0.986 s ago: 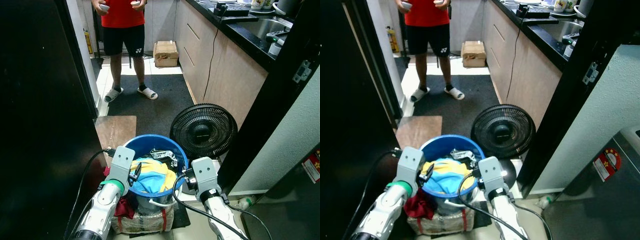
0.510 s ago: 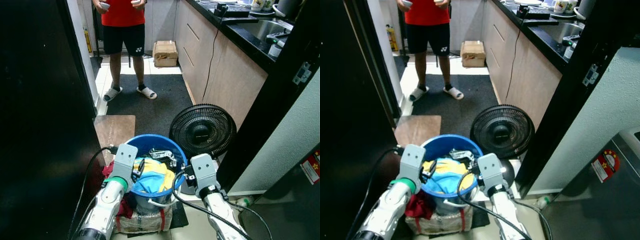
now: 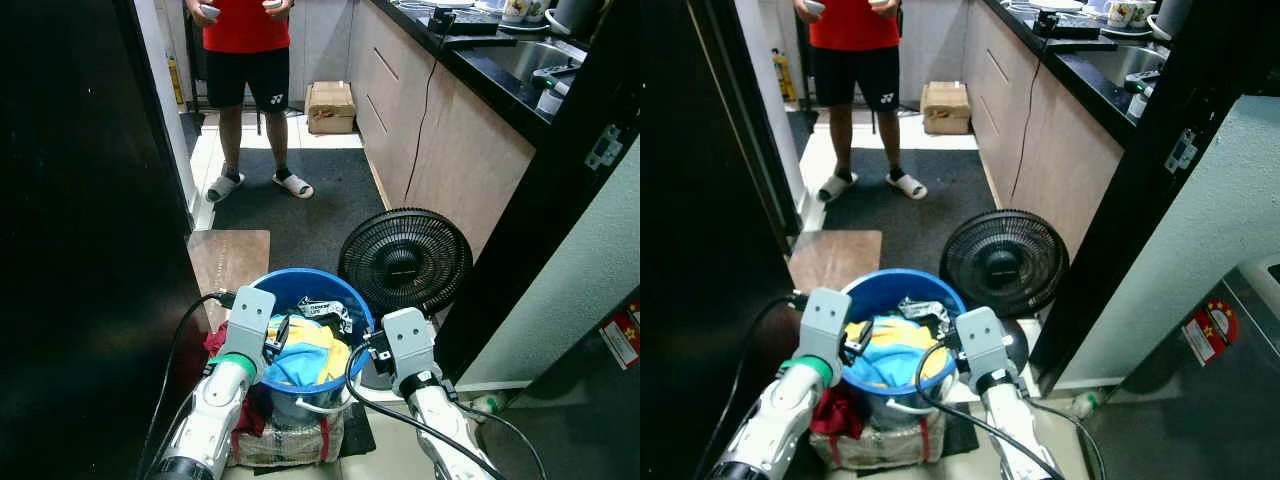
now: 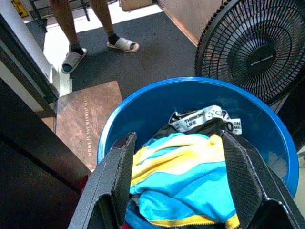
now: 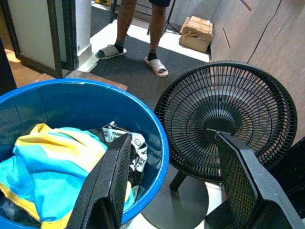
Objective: Clothes washing
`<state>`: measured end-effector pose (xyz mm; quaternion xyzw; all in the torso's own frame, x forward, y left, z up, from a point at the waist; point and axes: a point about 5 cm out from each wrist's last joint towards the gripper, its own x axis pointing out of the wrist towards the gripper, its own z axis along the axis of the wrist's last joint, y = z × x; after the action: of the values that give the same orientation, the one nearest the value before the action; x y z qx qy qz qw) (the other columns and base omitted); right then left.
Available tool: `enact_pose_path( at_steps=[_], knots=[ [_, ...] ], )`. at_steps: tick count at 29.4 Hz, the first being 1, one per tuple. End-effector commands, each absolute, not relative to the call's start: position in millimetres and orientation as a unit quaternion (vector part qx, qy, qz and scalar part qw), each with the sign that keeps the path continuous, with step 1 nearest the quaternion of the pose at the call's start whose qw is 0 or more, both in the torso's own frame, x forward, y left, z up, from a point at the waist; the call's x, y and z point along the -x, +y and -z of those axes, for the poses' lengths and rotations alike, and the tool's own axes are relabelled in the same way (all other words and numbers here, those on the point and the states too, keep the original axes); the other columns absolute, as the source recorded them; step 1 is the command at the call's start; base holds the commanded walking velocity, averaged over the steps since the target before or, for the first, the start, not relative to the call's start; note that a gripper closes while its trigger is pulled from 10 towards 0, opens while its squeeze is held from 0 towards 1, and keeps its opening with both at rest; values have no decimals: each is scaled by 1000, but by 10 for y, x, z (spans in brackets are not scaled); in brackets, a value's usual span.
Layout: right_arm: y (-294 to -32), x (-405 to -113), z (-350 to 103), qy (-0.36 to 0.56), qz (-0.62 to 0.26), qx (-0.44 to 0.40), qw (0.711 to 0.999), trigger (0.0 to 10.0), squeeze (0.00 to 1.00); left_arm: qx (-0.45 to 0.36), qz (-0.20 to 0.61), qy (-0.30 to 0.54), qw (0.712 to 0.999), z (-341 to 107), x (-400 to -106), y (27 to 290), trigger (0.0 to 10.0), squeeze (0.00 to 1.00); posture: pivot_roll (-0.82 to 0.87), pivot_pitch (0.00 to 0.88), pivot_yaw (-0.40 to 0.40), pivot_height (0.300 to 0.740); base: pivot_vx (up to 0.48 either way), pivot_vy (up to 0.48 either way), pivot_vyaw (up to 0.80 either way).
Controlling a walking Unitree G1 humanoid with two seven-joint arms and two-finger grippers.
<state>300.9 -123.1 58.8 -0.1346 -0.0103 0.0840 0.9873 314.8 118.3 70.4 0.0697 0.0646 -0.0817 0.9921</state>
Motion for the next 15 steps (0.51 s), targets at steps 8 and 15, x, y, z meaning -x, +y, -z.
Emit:
enact_pose_path(
  at_steps=[8,15],
  knots=[
    [-1244,-2989,-546,2,-84,132,988,10000,0,-59,76,71,993,-669,-3130,1189,10000,0,51,0,6,740,0,-60,0],
    [-1244,-2987,-542,3,-84,133,988,10000,0,-62,76,72,993,-662,-3128,1192,10000,0,50,0,6,740,0,0,0]
  ],
)
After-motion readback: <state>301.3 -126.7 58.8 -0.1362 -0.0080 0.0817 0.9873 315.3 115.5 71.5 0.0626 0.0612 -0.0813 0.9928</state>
